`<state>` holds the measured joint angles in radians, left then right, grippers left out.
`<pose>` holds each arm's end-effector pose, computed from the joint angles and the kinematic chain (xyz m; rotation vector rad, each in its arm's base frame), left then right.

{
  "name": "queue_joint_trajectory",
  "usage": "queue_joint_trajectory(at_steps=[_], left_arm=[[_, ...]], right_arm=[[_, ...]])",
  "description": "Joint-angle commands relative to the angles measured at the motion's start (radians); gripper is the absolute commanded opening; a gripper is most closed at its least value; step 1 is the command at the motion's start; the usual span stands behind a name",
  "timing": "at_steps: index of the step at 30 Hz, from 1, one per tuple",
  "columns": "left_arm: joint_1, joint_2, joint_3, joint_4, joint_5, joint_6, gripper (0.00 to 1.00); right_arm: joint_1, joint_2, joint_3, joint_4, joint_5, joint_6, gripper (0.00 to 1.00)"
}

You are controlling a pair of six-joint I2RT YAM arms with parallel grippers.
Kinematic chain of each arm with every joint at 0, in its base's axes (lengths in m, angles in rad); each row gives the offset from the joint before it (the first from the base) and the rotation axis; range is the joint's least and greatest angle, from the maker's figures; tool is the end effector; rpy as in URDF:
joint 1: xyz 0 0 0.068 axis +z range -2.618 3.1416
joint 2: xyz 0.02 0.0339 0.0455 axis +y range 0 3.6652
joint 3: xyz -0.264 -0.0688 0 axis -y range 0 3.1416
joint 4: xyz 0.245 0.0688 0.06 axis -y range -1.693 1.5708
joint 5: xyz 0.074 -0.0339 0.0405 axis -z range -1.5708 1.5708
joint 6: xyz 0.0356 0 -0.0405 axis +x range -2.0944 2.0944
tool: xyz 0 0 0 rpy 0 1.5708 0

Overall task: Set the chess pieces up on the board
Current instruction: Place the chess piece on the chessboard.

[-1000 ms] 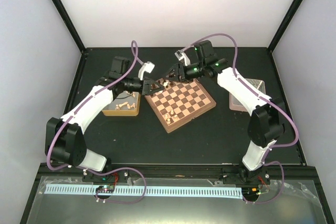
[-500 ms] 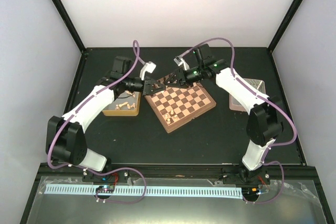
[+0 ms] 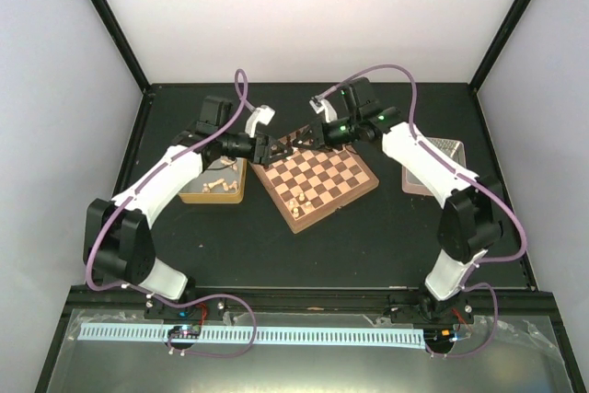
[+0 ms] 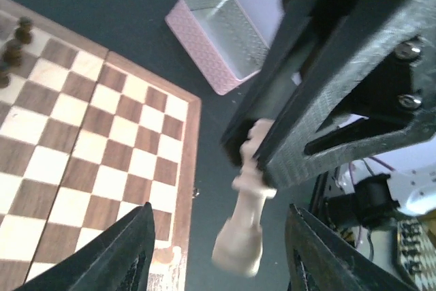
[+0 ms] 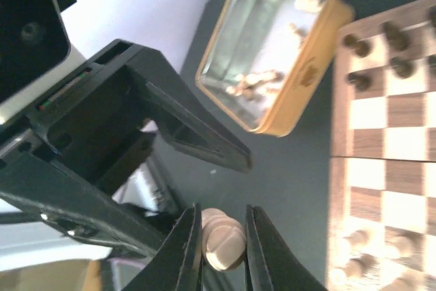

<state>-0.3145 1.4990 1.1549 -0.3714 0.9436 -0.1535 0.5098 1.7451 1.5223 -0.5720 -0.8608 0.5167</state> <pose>0.2988 -0.1275 0.2884 0.6842 2.1435 -1.3194 0.3238 0.2120 0.3085 -0.4554 2.4742 1.4851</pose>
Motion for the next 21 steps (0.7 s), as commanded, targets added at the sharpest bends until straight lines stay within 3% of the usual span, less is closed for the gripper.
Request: queue_joint_trajectory(at_steps=[1,6,11,15,21], left_arm=[[0.018,-0.023,0.008,-0.011,-0.17,-0.039,0.56],[0.066,-0.125,-0.104,0.025,-0.445,-0.123,0.67],[0.103,-0.179,-0.134,-0.082,-0.785,-0.198,0.68],[0.107,-0.171,-0.134,-0.148,-0.882,-0.209,0.68],[0.11,-0.154,-0.14,-0.162,-0.906,-0.239,0.68]], right_arm=[[0.008,-0.097,-0.059,0.029,0.296,-0.064,0.01],[0.043,-0.196,-0.232,0.112,0.687,-0.154,0.01],[0.149,-0.21,-0.336,0.126,0.977,-0.228,0.02],[0.197,-0.188,-0.377,0.111,1.085,-0.201,0.02],[0.214,-0.17,-0.438,0.117,1.185,-0.127,0.02]])
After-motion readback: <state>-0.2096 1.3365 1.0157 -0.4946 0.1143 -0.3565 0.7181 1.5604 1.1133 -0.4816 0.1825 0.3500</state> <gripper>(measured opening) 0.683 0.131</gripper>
